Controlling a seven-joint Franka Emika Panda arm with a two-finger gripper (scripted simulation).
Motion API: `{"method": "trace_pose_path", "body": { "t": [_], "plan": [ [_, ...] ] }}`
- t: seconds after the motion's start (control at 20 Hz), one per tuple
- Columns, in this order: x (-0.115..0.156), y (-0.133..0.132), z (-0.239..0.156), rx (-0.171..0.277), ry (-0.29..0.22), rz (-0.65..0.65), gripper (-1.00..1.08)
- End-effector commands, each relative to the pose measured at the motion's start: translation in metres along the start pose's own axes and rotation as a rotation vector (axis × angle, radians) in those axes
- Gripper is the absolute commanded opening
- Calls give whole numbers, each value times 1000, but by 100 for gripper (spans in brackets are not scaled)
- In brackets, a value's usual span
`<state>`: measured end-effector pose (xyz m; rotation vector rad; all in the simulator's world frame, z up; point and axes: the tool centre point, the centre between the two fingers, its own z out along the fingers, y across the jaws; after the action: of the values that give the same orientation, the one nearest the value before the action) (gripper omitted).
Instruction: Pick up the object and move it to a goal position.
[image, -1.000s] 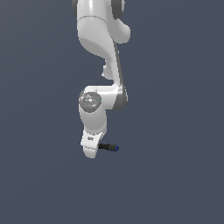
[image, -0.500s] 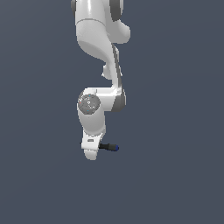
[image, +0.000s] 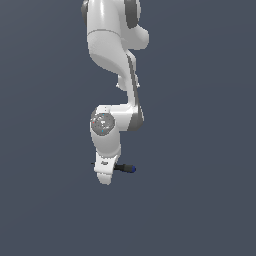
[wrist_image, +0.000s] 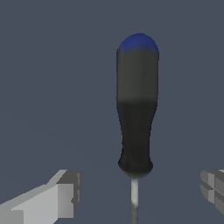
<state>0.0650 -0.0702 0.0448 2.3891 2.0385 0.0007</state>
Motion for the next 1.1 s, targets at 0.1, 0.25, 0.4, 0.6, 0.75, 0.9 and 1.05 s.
{"method": "trace_pose_path", "body": {
  "t": [0.1,0.25,0.4,0.6,0.75,0.9,1.05],
  "plan": [
    [0,-1,22,1,0,-2,100],
    [0,-1,29,1,0,-3,100],
    [0,0,29,1,0,-2,100],
    [0,0,29,1,0,-2,-100],
    [0,0,29,1,0,-2,-100],
    [0,0,29,1,0,-2,-100],
    [-1,0,28,1,0,-2,-100]
  ]
}}
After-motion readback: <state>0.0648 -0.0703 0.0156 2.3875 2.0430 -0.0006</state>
